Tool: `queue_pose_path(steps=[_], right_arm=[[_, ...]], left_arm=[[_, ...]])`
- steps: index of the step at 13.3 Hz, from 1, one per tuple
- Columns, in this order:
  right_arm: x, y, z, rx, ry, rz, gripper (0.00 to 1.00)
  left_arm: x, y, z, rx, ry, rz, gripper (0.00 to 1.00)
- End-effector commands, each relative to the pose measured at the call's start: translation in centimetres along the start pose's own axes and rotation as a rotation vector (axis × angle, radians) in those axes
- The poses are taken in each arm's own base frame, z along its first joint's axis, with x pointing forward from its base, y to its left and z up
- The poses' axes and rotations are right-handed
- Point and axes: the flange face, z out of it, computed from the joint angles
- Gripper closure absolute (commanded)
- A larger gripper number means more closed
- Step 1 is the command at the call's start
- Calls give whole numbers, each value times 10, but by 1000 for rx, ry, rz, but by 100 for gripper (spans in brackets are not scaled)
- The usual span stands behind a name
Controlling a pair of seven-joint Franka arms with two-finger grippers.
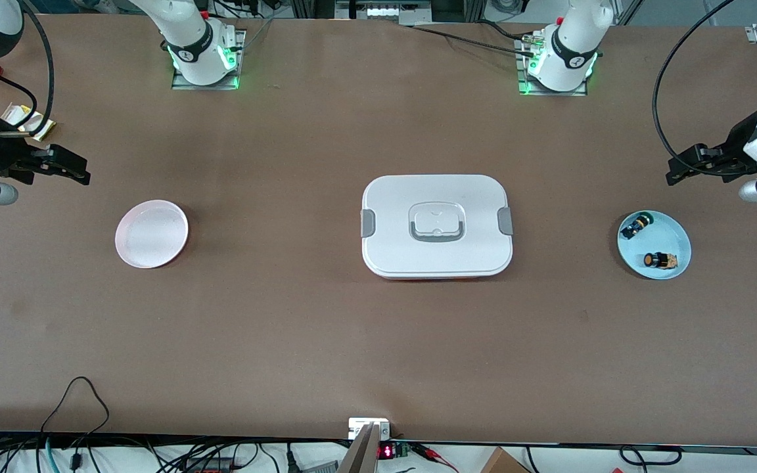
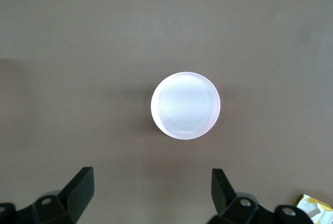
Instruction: Transfer orange switch to right arm and place
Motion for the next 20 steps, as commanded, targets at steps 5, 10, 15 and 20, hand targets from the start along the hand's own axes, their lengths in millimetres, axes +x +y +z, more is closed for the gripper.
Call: queue_pose_path(steps=[5,10,15,20], right_arm=[[-3,-2,-6,-3,-7,-12,0],[-3,-4,-5,-6,-8,-17,0],[1,-4,2,-9,-22,-20,0],[9,-6,17,-11,-40,-22,0]], left_arm=[[3,0,-4,19,-4,9,0],[3,1,-5,19,-4,9,0],[3,1,-3,15,-10,2,0],[8,-9,9,12,-32,-19,0]])
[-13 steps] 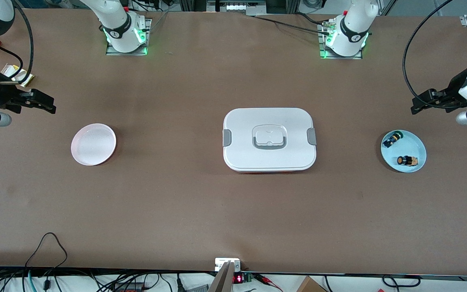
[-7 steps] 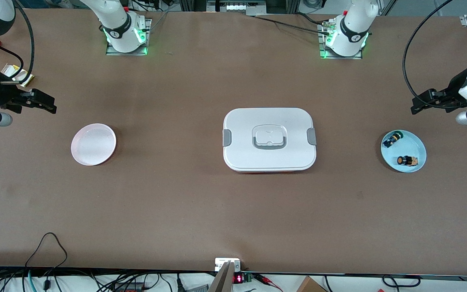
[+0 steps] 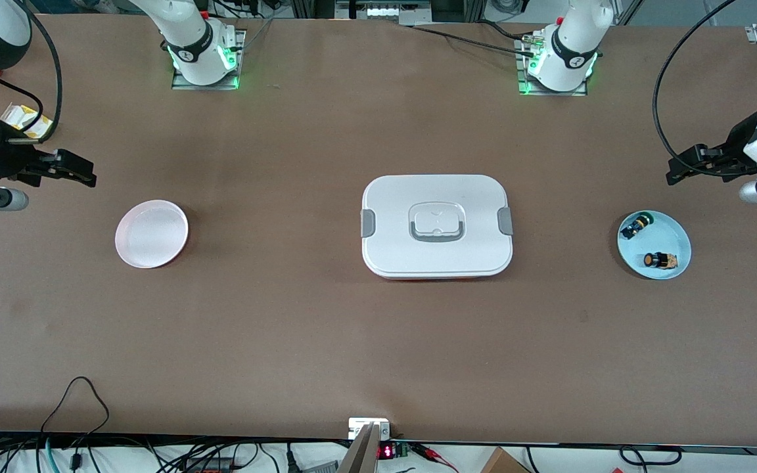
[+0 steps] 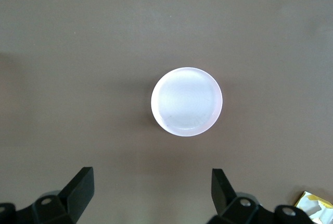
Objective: Transfer orange switch to right arm and place
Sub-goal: 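Move the left gripper over the blue dish toward the orange switch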
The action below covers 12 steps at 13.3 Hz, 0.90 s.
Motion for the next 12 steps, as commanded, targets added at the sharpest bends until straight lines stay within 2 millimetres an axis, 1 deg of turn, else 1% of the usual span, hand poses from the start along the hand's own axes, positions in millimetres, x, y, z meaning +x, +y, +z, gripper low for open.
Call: queue_pose_path(steps=[1,2,3,4,5,7,8,9,10,11,12], right_arm=[[4,-4,4,-11,-10,-18,0],[5,-5,5,-11,-13,-20,0],[4,-5,5,-11,-16,-17,0],[4,-6,6,-10,-19,-9,0],[4,-6,6,-10,-21,-5,0],[4,-6,6,-8,-19,-6,0],[4,-8,6,-8,-19,-6,0],[4,-8,6,-8,-20,-6,0],[4,-8,6,-8,-20,-6,0],[4,-8,6,-10,-20,-8,0],[4,-8,6,-8,-20,-8,0]], left_arm=[[13,-8,20,14,-50,-11,0],[17,-7,40,19,-120,-15,0],[13,-10,39,17,-152,-22,0],[16,-18,40,14,-159,-30,0],[24,-29,53,4,-181,-50,0],[46,-52,68,-18,-189,-87,0],[57,-62,80,-8,-201,-92,0],[69,-75,100,-5,-218,-99,0],[76,-84,116,41,-227,-92,0],[81,-91,123,99,-206,-52,0],[89,-90,128,110,-167,8,0]])
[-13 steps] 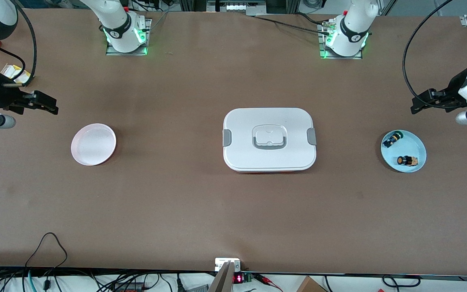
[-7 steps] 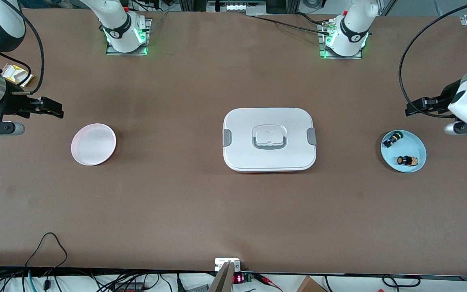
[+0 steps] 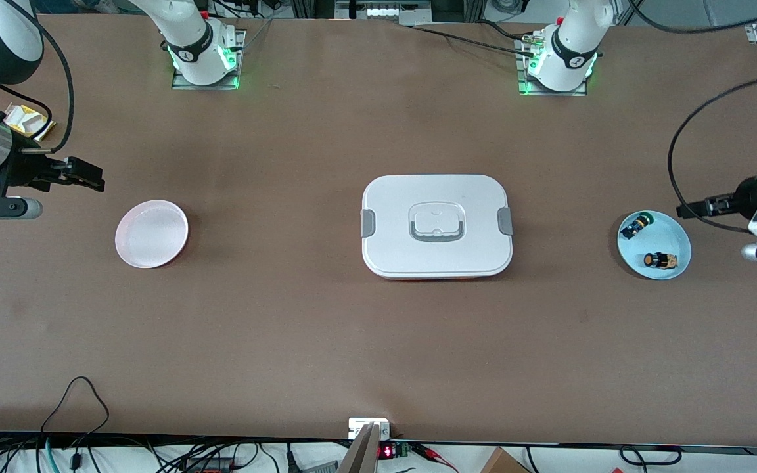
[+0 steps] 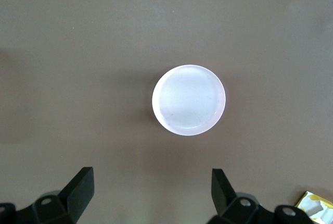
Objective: Transfer orange switch to right arm and place
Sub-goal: 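Move the left gripper over the blue dish toward the orange switch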
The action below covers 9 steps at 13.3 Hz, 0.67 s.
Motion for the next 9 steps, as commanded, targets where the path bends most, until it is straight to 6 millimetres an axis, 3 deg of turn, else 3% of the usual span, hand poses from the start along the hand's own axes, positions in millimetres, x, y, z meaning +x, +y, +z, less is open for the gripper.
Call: queue_pose_path(steps=[1,4,9], right_arm=[[-2,-13,-5,-12,-1,-19,0],[-4,-37,-7,-61,5,-63,0],[-3,-32,-6,-61,1,-50,0]], left_arm=[[32,1,19,49,54,121,0],[58,-18,73,42,95,186,0],[69,-48,141,23,114,220,0]])
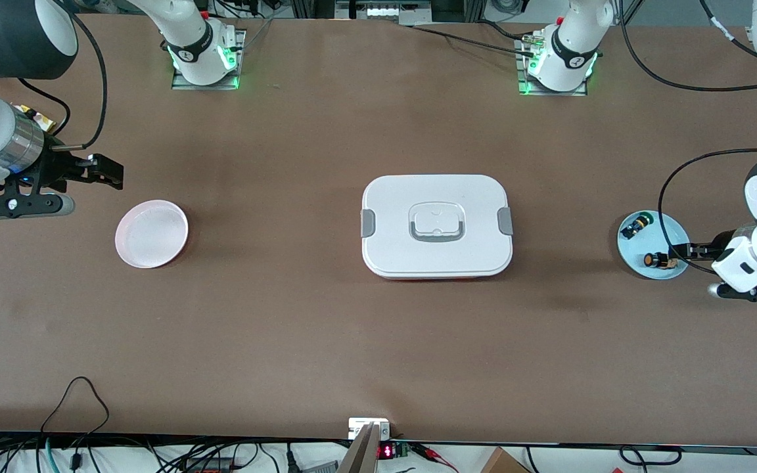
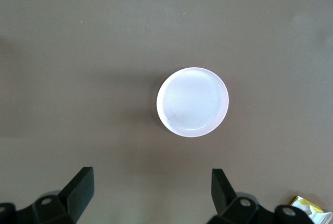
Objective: Transfer orange switch to right arm and place
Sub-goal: 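Move the left gripper over the blue dish toward the orange switch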
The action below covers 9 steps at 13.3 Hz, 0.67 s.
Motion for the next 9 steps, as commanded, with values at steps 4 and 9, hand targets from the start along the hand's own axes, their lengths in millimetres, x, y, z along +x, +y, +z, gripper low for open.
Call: queue_pose_path(steps=[4,9], right_arm=[[-2,4,-4,-12,-4,14,0],[-2,5,-4,-9,-6,16,0]], left_arm=[[-7,-18,59,-9,1,33,0],[-10,-14,88,-7,31,39,0]])
